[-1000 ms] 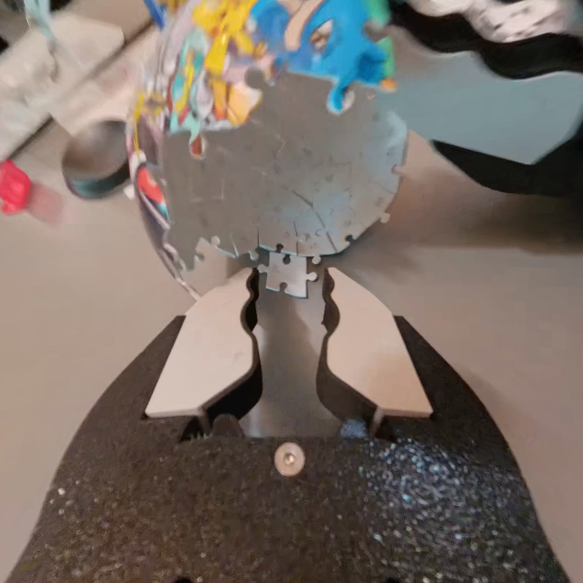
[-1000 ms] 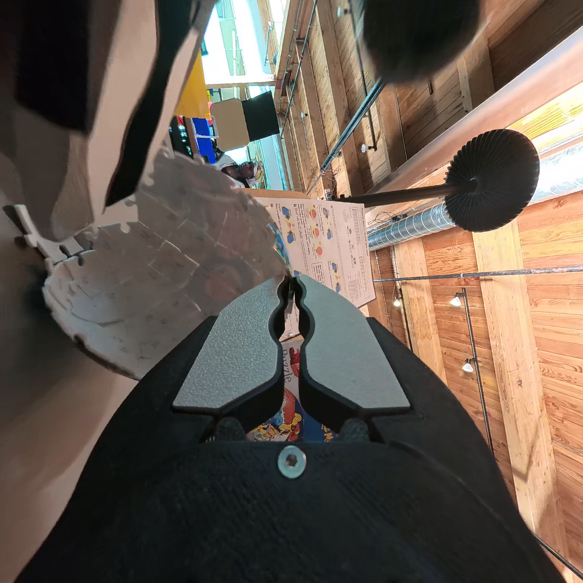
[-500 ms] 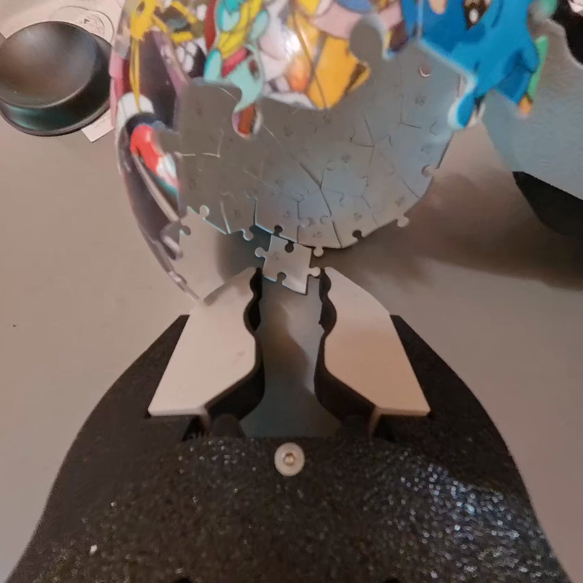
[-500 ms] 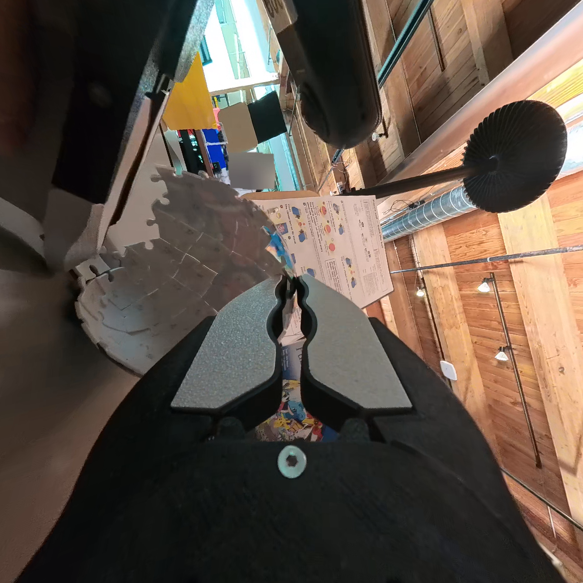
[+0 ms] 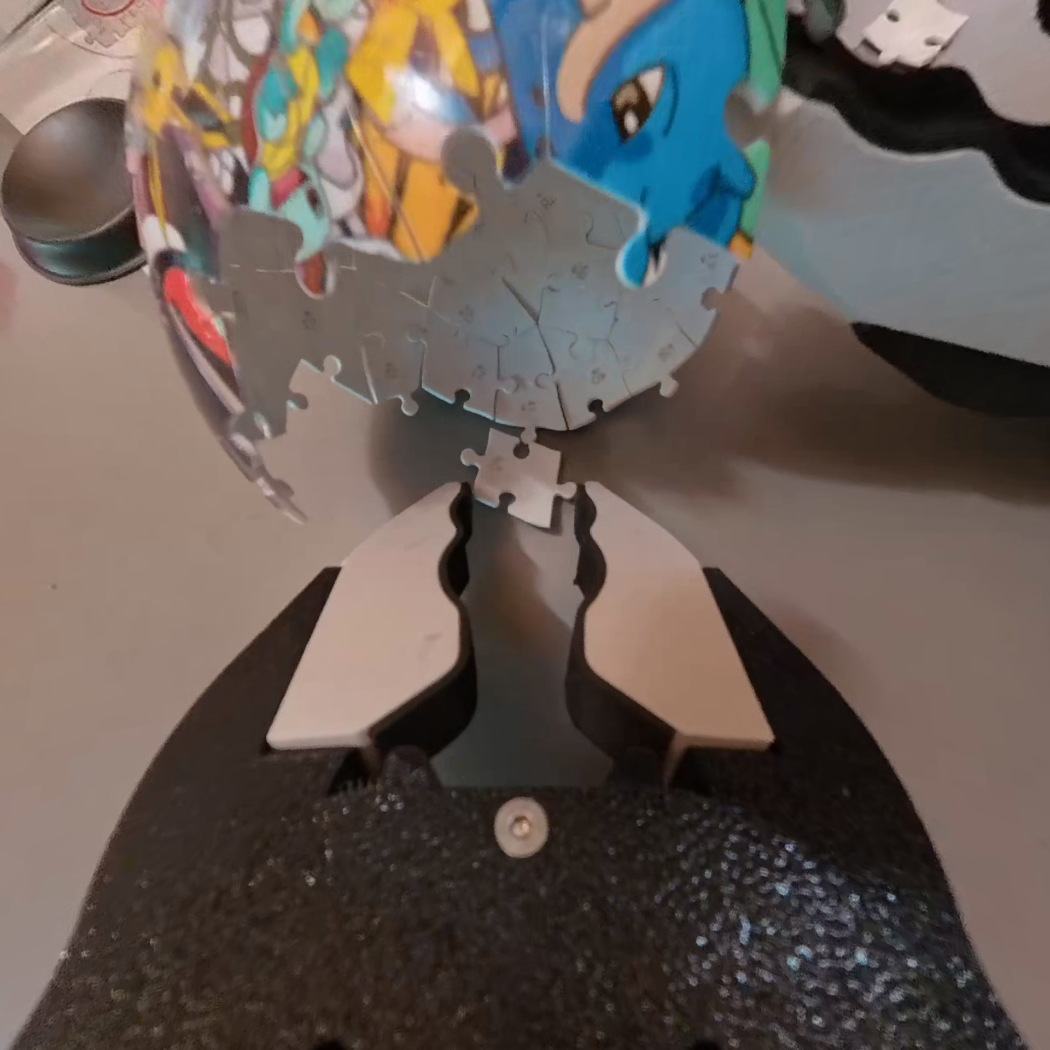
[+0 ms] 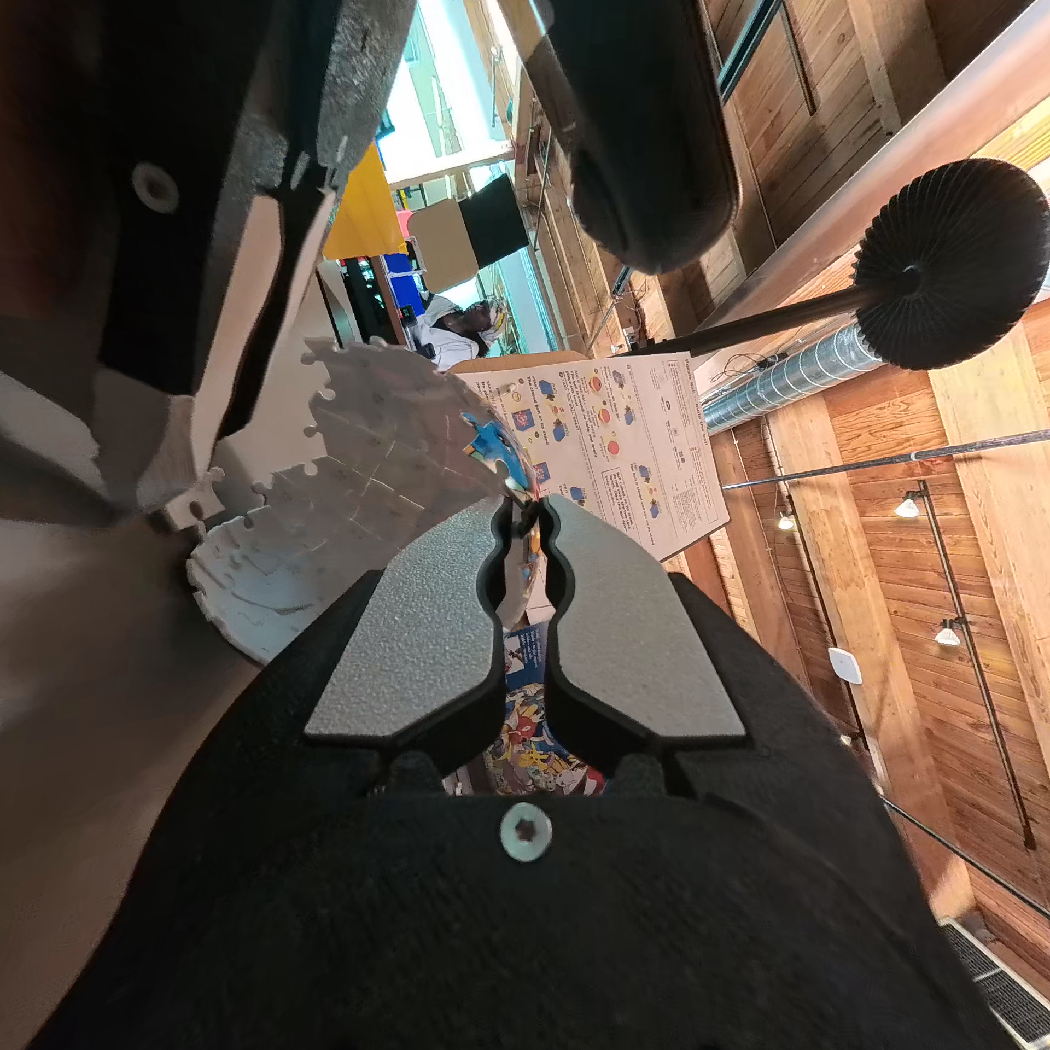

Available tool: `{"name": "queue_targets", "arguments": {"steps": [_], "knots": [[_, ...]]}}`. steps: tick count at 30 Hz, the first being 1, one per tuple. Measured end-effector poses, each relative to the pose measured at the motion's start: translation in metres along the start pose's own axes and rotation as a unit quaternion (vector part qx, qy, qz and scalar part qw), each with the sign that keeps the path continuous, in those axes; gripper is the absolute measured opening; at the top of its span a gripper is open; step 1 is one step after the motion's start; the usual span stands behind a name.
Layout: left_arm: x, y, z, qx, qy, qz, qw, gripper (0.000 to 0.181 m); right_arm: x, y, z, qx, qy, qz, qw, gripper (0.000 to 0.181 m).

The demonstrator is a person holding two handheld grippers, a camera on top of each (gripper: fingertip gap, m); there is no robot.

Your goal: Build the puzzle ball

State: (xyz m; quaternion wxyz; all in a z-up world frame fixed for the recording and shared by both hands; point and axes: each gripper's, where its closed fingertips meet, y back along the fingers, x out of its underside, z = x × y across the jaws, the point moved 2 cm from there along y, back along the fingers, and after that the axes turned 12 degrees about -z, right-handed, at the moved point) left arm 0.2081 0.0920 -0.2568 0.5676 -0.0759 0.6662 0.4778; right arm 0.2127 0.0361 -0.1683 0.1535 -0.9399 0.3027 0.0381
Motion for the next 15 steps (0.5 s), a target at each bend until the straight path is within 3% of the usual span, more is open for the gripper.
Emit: {"name": "queue_targets", "arguments": {"steps": [7,15], "knots": [[-0.014,0.001,-0.002,0.012,0.02,-0.018,1.0,0.034,-0.001,0.001,0.001,0.0,-0.004,-0.001,1.0,0.009],[-0.001,-0.007,0.0,-0.009,0.021,0.013,1.0,0.034,-0.001,0.0,0.002,0.0,-0.005,-0.003,1.0,0.009]]}}
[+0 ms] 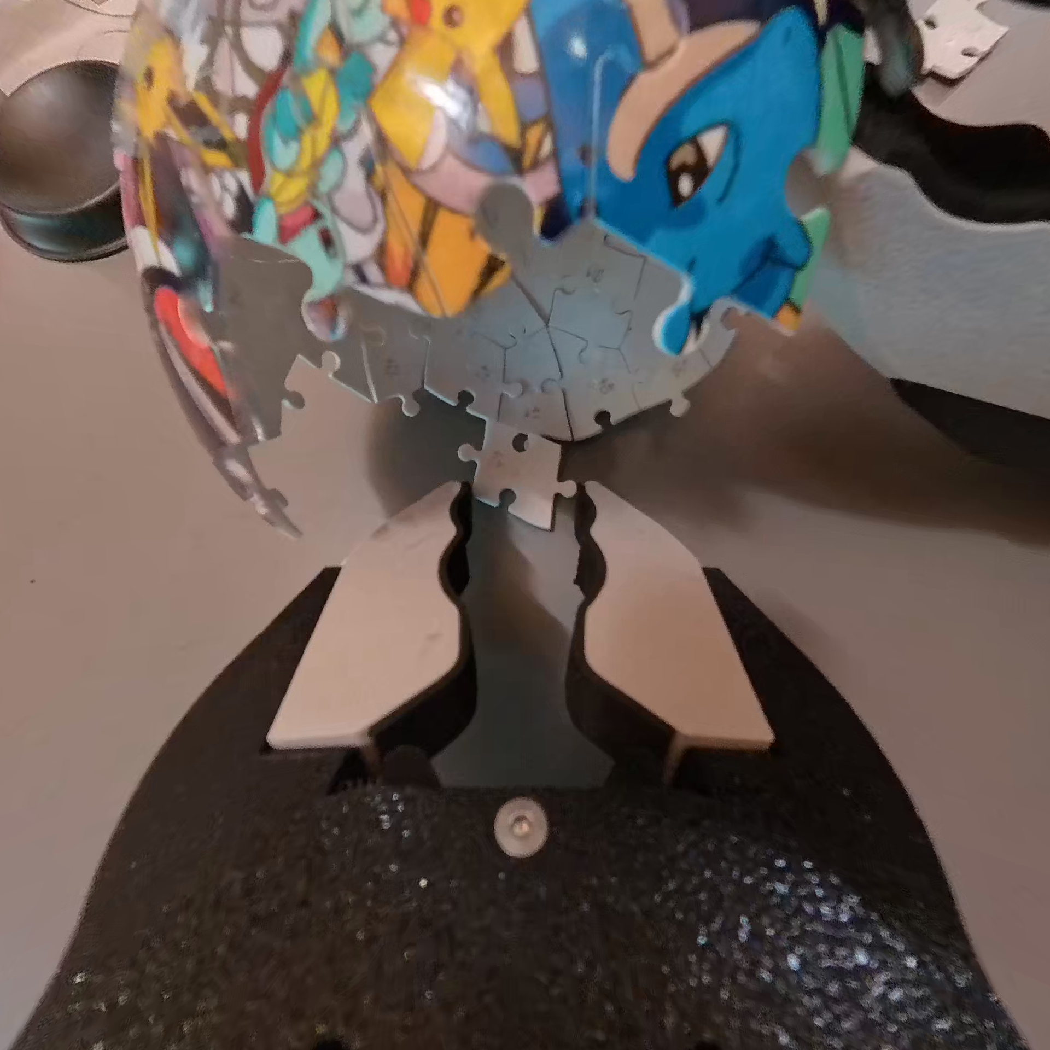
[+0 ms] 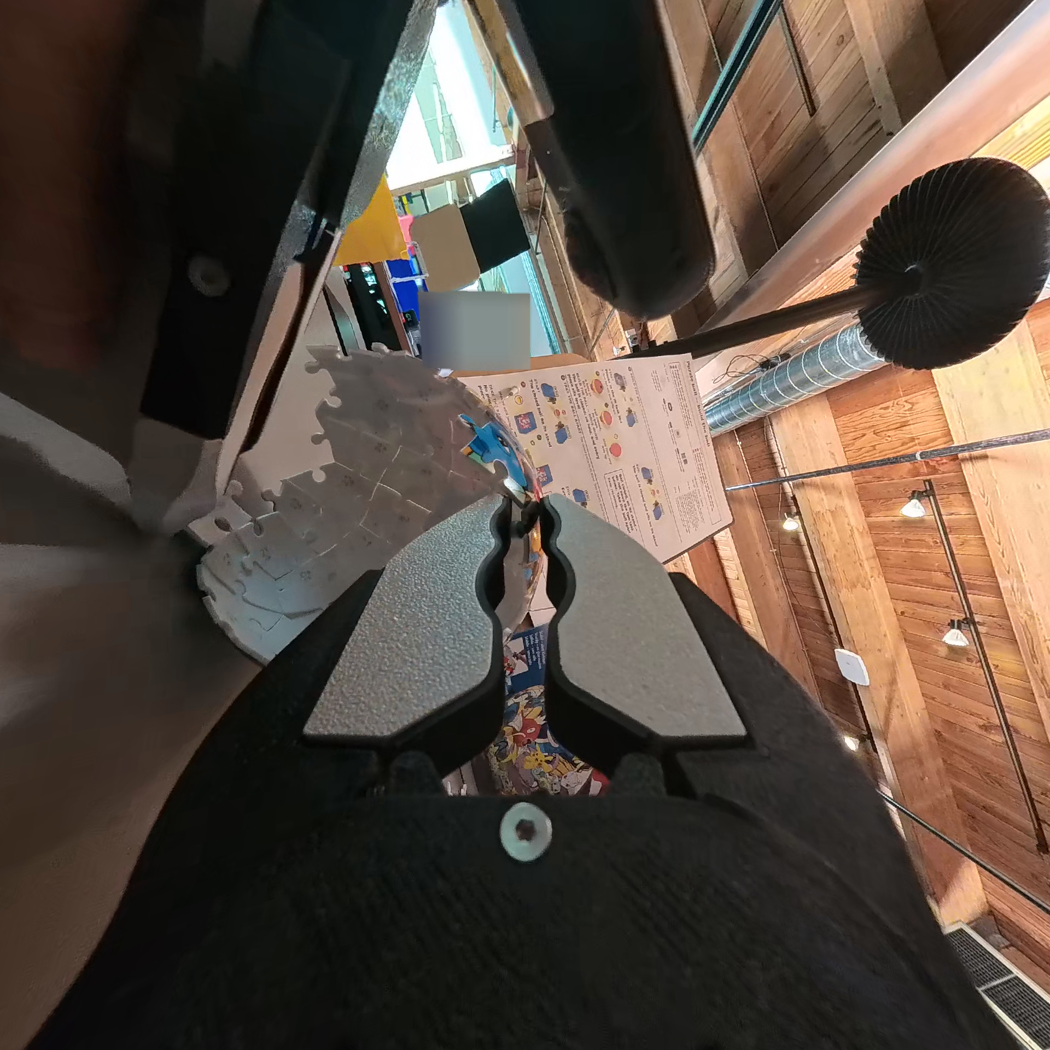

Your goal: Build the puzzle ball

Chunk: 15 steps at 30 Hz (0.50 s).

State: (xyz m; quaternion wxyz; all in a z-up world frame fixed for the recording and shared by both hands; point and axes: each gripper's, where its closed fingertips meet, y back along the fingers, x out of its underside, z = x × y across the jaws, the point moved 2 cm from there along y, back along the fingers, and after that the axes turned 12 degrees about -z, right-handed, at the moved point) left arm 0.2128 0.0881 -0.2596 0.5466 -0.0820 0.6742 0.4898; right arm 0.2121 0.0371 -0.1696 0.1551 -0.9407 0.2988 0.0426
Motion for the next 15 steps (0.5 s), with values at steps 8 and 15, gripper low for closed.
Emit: {"name": "queue_targets", "arguments": {"steps": [8,15], "knots": [[-0.0019,-0.0002,-0.0012,0.008,0.002,-0.006,1.0,0.034,-0.0003,-0.0004,0.0003,0.0,-0.001,-0.002,1.0,0.009],[-0.0031,0.001,-0.0026,0.013,-0.002,-0.014,1.0,0.039,-0.0013,-0.0007,0.001,-0.001,-0.004,-0.005,1.0,0.009]]}}
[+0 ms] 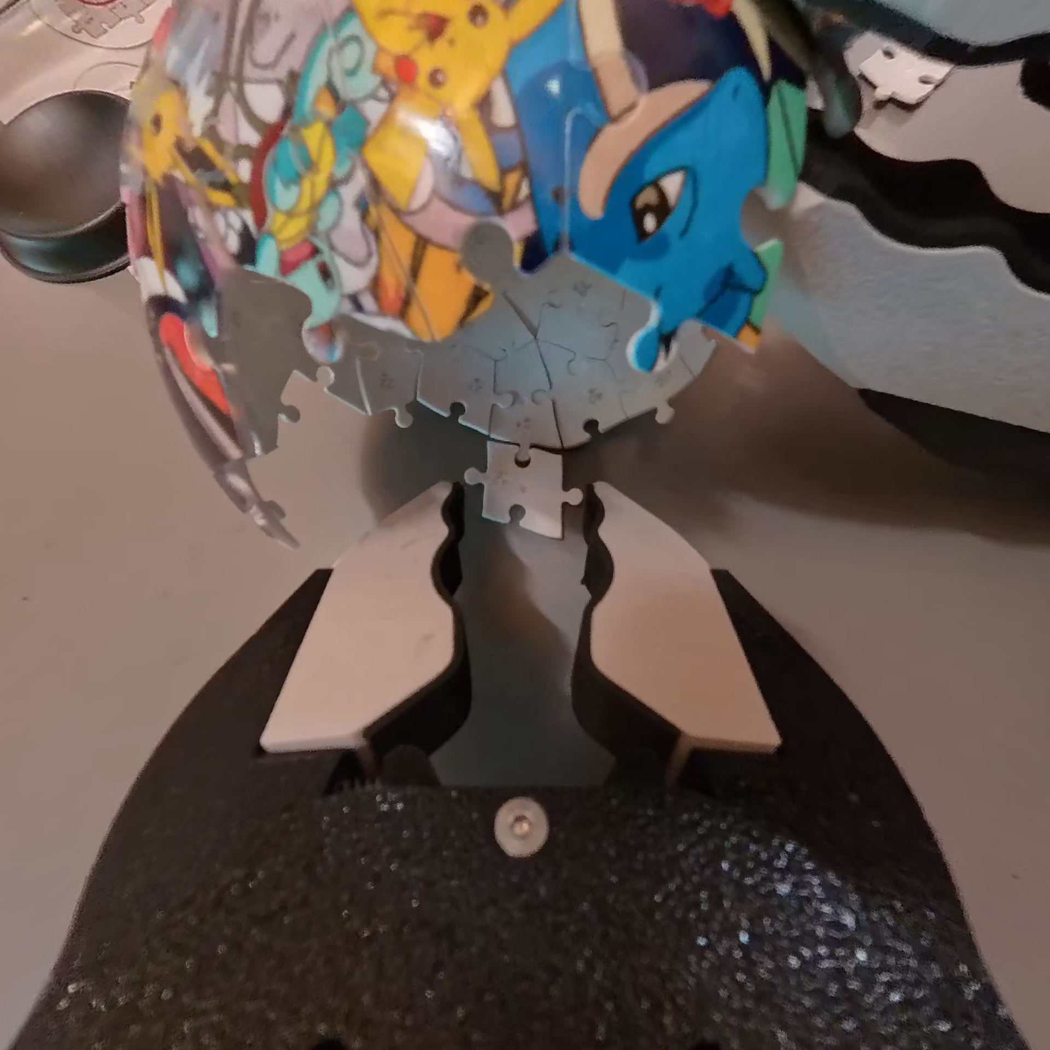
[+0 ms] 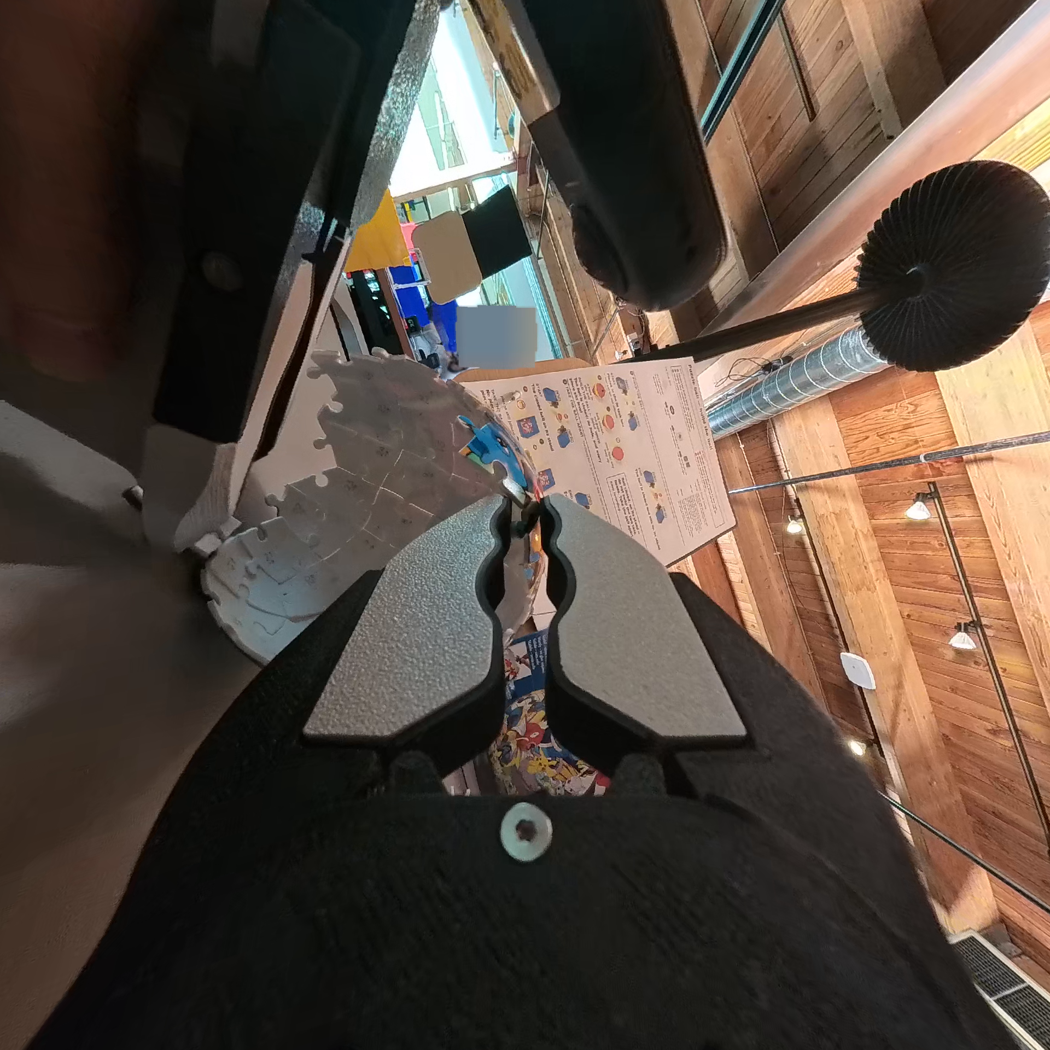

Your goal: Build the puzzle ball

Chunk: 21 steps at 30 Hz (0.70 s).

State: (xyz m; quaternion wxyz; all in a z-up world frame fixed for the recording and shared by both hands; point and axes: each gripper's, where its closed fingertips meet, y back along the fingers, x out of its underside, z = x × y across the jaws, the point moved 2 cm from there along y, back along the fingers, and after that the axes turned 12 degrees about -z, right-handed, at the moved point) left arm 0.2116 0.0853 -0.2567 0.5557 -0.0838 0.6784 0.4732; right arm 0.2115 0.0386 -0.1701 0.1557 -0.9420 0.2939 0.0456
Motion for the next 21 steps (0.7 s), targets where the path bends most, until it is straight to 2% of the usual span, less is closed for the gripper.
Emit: {"name": "queue_targets", "arguments": {"steps": [5,8,9,21], "knots": [[-0.004,0.001,-0.002,0.01,-0.006,-0.026,1.0,0.036,0.0,0.0,-0.001,0.001,0.0,0.001,1.0,0.009],[-0.006,0.0,-0.004,0.021,-0.024,-0.035,0.999,0.014,0.0,0.0,0.0,0.0,0.0,0.0,1.0,0.009],[-0.006,-0.002,-0.004,0.021,-0.027,-0.032,0.999,0.012,0.0,0.0,0.0,0.0,-0.001,0.0,1.0,0.009],[-0.005,-0.01,0.002,0.003,-0.035,-0.011,0.999,0.006,-0.003,0.0,0.0,-0.002,-0.003,-0.004,1.0,0.01]]}}
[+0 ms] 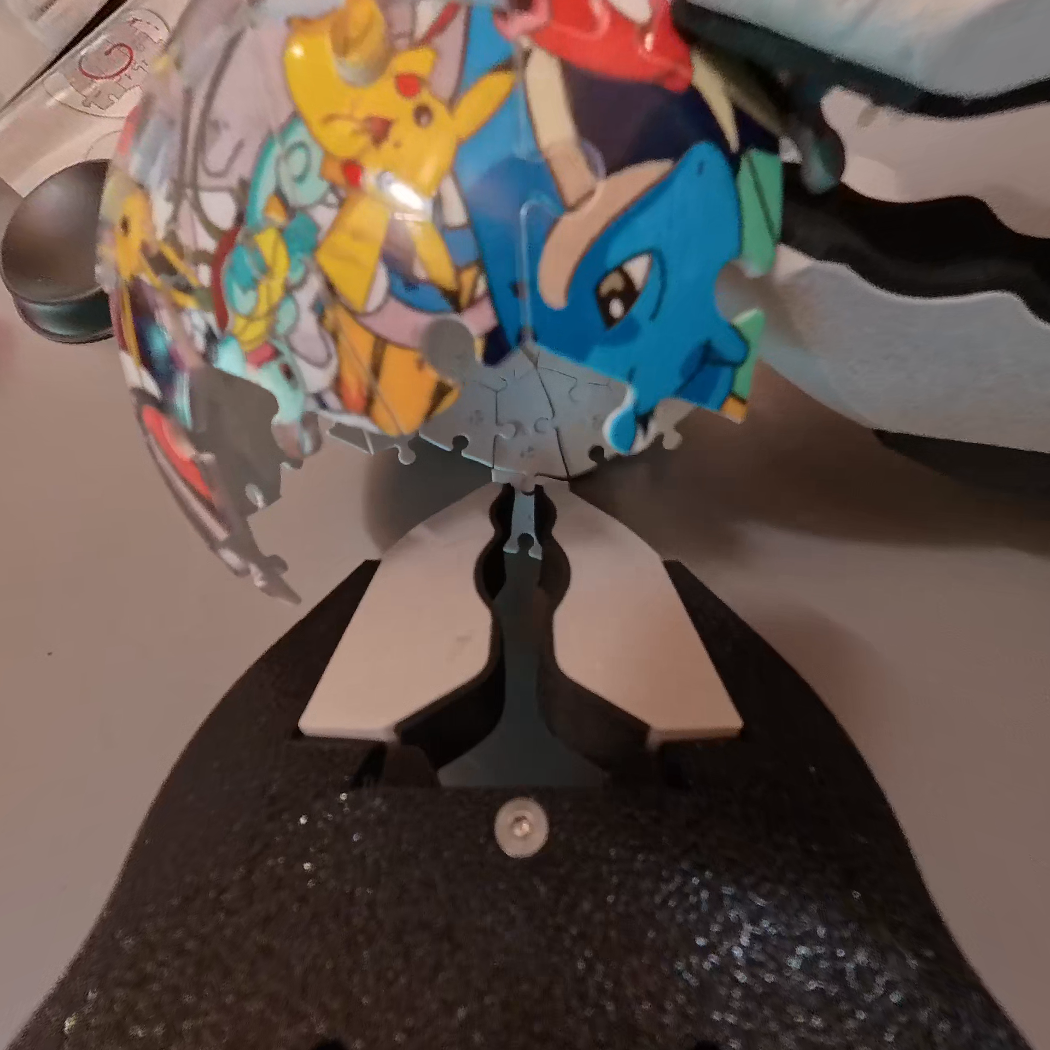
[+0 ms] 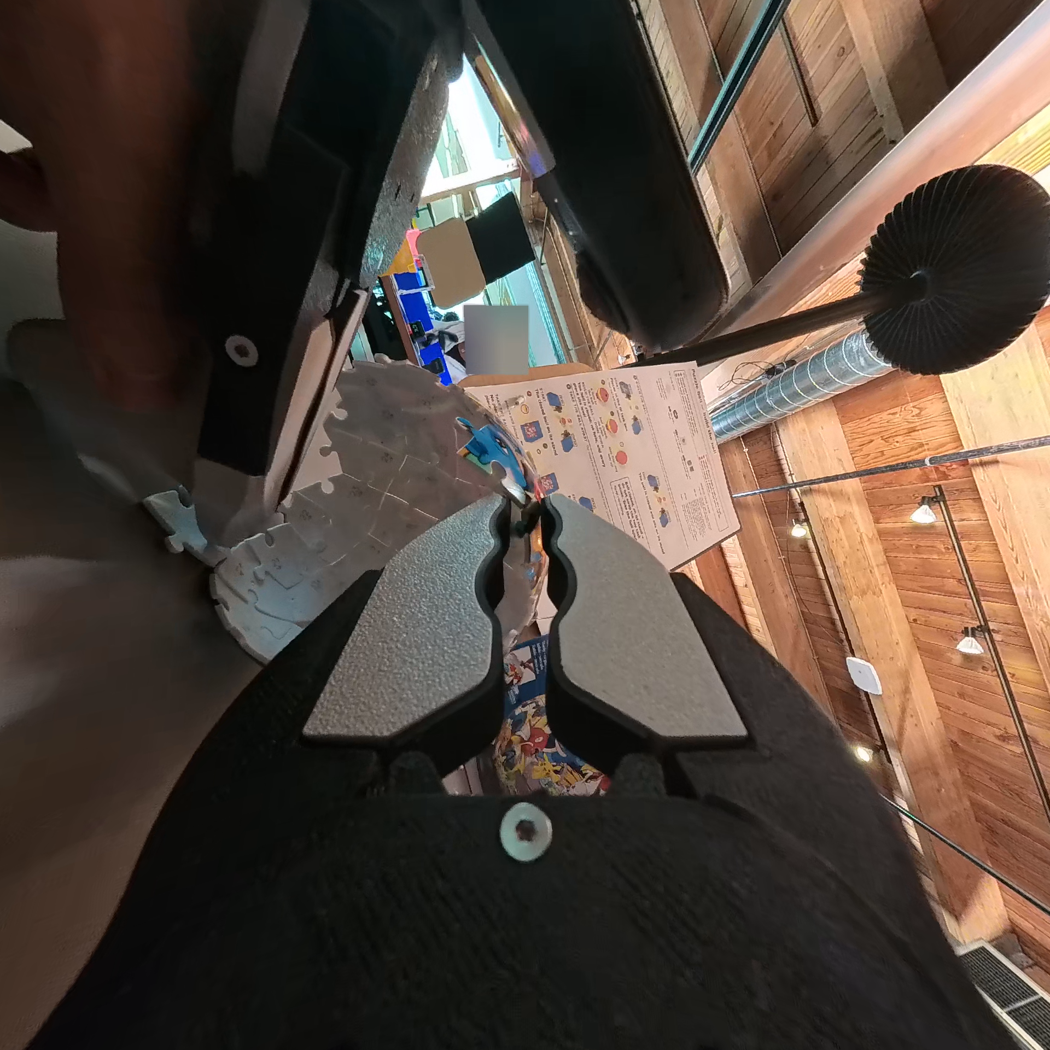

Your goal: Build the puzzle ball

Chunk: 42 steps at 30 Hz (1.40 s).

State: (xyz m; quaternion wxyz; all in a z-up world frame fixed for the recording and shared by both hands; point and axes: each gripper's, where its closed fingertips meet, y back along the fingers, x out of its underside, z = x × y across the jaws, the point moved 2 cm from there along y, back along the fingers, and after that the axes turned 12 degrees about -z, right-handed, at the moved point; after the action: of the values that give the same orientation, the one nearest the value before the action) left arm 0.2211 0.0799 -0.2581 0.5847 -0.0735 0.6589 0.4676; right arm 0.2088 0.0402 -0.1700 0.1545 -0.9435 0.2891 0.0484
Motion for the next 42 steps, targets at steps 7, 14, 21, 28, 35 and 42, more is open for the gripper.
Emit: {"name": "queue_targets", "arguments": {"steps": [7,14,21,28,35,42], "knots": [[-0.001,-0.001,0.001,0.0,-0.002,-0.002,1.0,0.009,-0.001,0.0,-0.001,0.001,-0.005,-0.001,1.0,0.01],[-0.002,-0.004,-0.001,0.009,0.02,0.0,1.0,0.006,-0.003,0.001,-0.001,0.0,-0.008,-0.005,1.0,0.01],[-0.004,-0.007,0.001,0.013,0.059,0.002,0.998,0.005,-0.002,0.001,-0.001,0.002,-0.013,-0.002,1.0,0.01],[-0.004,-0.011,0.003,-0.001,0.055,0.008,0.998,0.0,-0.002,0.001,-0.002,0.002,-0.015,-0.003,1.0,0.01],[-0.004,-0.012,0.001,-0.019,0.046,0.019,0.999,0.0,-0.004,0.001,-0.001,0.001,-0.015,-0.007,1.0,0.01],[-0.004,-0.012,0.001,-0.024,0.036,0.022,0.999,0.0,-0.006,0.001,0.0,-0.002,-0.01,-0.01,1.0,0.01]]}}
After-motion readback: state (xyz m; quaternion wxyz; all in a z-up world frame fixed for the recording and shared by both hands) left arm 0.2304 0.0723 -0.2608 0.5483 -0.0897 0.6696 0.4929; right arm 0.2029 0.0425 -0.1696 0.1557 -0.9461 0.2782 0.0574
